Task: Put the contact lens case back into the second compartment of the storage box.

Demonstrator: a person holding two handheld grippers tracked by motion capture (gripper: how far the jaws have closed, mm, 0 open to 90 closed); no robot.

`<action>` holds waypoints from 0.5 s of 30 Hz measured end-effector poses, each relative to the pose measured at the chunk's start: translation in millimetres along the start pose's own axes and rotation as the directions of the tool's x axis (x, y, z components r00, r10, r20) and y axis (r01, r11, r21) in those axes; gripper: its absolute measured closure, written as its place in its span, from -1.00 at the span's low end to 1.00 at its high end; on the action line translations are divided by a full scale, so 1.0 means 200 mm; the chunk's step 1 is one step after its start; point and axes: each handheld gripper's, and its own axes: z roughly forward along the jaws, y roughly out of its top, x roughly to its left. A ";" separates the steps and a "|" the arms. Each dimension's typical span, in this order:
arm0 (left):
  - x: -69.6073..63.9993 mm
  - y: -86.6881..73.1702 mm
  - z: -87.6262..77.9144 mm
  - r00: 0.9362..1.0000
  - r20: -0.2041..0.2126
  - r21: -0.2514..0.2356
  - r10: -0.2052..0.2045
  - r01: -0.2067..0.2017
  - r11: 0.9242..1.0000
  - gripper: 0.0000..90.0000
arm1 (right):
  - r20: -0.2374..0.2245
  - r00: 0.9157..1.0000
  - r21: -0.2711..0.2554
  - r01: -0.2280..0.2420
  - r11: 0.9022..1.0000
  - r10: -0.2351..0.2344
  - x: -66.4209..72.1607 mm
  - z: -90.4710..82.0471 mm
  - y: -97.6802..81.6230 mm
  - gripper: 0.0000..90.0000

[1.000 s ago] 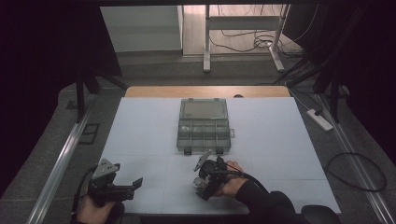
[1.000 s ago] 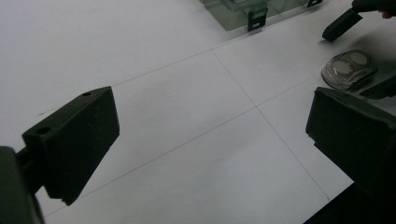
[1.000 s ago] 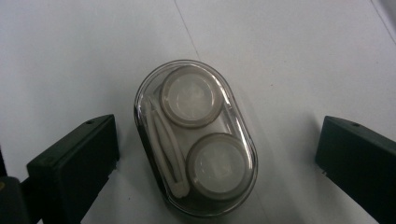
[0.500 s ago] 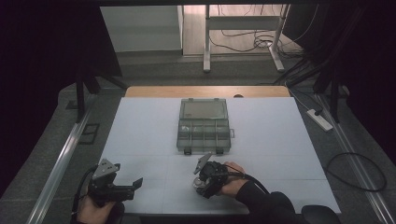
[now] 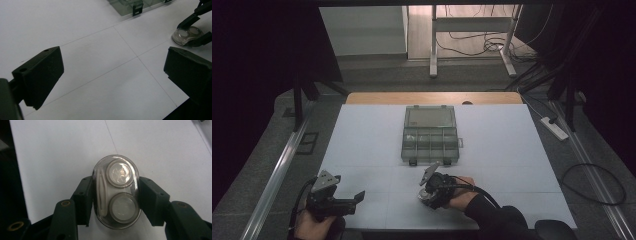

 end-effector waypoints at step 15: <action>0.00 0.00 0.00 1.000 -0.002 0.002 -0.002 0.002 1.000 -0.94 | 0.000 0.994 -0.092 -0.107 0.990 0.107 -0.06 -0.09 0.02 0.09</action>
